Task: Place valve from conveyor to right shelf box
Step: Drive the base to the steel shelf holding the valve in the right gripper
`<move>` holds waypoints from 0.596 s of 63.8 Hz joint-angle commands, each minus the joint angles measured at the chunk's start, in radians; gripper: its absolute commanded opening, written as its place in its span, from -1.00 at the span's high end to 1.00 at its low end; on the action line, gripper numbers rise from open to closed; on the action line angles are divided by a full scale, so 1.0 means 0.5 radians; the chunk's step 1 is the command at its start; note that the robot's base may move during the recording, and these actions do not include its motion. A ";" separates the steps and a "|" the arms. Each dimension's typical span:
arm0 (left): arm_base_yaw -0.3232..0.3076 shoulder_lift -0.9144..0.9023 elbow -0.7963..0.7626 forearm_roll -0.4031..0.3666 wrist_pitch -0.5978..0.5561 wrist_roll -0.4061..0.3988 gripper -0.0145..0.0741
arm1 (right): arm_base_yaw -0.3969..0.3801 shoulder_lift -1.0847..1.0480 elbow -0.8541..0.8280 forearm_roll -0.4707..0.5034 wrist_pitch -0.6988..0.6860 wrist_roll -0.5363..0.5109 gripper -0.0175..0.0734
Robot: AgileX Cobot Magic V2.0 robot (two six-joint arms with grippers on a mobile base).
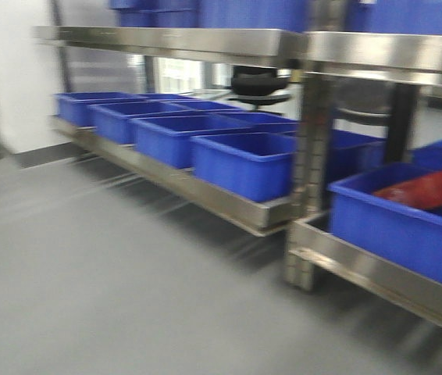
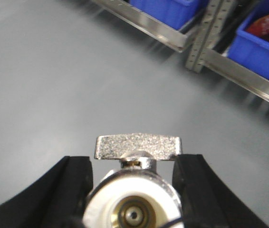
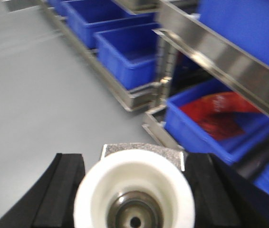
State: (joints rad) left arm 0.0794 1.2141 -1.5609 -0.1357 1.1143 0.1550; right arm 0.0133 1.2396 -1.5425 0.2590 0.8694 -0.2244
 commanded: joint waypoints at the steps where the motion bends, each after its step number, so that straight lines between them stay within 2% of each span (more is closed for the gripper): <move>1: -0.008 -0.020 -0.017 -0.026 -0.081 -0.015 0.92 | -0.001 -0.027 -0.034 0.004 -0.140 0.002 0.95; 38: -0.008 -0.020 -0.017 -0.026 -0.081 -0.015 0.92 | -0.001 -0.027 -0.034 0.004 -0.140 0.002 0.95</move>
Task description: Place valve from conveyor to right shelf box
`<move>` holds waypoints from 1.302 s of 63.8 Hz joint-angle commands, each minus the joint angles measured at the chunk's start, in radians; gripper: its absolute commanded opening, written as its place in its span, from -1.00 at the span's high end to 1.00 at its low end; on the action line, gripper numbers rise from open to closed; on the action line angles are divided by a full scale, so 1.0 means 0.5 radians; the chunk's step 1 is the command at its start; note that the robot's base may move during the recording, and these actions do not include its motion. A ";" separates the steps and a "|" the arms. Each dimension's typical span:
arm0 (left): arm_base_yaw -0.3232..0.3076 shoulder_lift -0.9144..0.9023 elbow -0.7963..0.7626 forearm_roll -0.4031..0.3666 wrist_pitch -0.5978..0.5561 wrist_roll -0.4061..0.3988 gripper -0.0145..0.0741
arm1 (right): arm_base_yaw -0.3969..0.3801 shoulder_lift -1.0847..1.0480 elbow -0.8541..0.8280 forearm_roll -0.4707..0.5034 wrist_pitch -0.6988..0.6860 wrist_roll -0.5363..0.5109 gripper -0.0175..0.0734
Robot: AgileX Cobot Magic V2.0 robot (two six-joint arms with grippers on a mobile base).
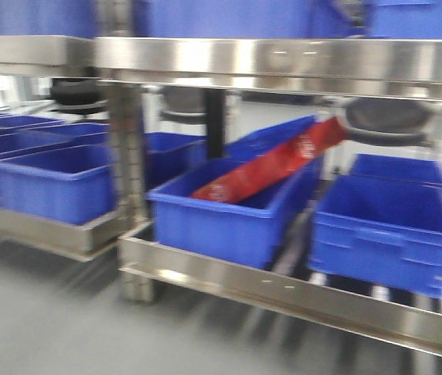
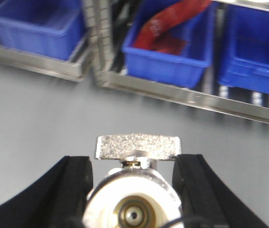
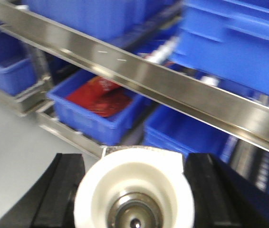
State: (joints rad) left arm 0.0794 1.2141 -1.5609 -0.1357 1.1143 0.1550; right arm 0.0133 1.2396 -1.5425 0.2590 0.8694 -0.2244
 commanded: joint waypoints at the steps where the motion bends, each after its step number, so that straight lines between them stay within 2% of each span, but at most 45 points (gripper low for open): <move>1: -0.008 -0.020 -0.017 -0.026 -0.081 -0.015 0.92 | -0.001 -0.027 -0.034 0.004 -0.140 0.002 0.95; 83: -0.008 -0.020 -0.017 -0.026 -0.081 -0.015 0.92 | -0.001 -0.027 -0.034 0.004 -0.140 0.002 0.95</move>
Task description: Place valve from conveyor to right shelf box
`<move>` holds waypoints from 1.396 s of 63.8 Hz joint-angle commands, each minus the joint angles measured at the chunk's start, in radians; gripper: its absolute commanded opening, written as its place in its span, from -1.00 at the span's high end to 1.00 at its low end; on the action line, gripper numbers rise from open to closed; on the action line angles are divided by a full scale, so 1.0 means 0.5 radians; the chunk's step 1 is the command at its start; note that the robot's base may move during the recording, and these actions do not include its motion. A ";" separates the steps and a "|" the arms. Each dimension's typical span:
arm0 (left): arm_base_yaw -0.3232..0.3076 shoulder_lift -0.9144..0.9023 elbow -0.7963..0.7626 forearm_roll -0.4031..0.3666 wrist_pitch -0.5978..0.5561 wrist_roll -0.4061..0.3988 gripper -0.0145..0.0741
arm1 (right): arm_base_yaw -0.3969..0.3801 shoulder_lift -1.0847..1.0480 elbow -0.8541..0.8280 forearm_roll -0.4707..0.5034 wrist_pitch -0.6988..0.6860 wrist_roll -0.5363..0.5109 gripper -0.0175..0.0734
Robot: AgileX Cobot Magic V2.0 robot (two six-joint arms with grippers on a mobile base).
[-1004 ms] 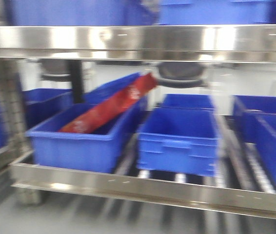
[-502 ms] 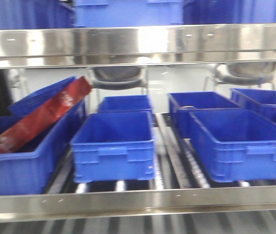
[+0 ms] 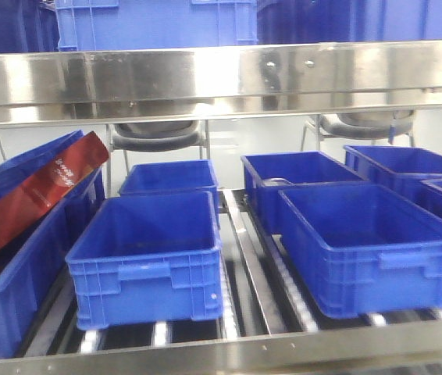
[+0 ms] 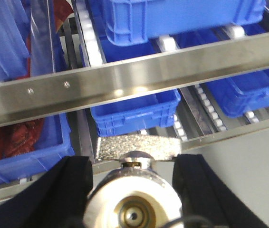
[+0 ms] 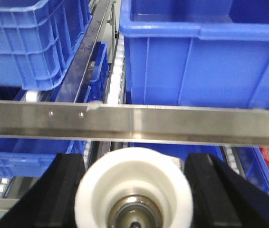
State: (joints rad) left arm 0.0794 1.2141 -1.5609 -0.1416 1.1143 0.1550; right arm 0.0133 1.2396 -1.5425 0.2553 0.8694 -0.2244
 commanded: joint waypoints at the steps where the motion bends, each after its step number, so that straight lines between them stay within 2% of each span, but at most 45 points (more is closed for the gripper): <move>1: -0.008 -0.020 -0.017 -0.014 -0.081 -0.015 0.92 | -0.001 -0.027 -0.034 0.011 -0.140 0.002 0.95; 89: -0.008 -0.020 -0.017 -0.014 -0.081 -0.015 0.92 | -0.001 -0.027 -0.034 0.011 -0.140 0.002 0.95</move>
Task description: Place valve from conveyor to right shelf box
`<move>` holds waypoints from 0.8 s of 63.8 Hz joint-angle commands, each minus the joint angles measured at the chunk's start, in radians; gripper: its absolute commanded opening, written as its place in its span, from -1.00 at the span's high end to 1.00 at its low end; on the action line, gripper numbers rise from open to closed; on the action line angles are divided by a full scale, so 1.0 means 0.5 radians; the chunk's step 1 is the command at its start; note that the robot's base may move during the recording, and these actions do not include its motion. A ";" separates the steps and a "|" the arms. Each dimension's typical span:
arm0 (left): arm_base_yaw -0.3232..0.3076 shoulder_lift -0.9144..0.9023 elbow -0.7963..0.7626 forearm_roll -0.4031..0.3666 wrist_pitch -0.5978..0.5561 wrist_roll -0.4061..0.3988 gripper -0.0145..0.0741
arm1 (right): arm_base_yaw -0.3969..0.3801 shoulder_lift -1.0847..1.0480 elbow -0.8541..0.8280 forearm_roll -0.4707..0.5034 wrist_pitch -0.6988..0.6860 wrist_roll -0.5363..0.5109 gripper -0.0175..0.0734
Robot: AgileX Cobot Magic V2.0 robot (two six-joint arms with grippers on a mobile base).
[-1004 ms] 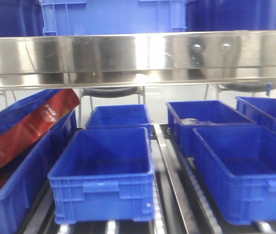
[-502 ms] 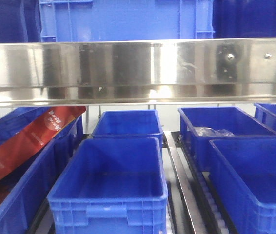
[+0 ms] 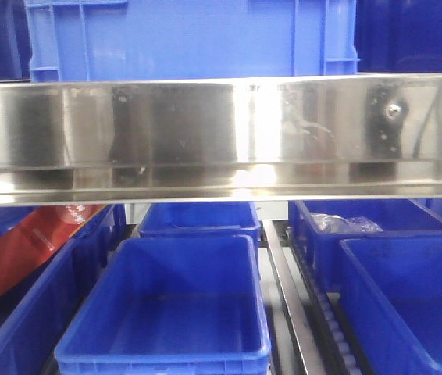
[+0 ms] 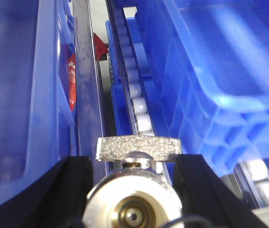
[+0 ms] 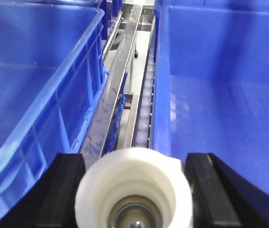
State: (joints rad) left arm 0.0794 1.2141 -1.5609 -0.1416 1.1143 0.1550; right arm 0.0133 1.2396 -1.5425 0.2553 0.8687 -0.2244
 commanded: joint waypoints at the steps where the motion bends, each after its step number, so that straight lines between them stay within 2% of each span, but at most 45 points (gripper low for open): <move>1: -0.008 -0.020 -0.017 -0.014 -0.081 -0.015 0.92 | -0.001 -0.027 -0.034 0.011 -0.139 0.002 0.95; 51: -0.008 -0.020 -0.017 -0.014 -0.081 -0.015 0.92 | -0.001 -0.027 -0.034 0.011 -0.139 0.002 0.95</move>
State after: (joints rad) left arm 0.0794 1.2141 -1.5609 -0.1416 1.1143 0.1550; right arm 0.0133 1.2396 -1.5425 0.2553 0.8687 -0.2244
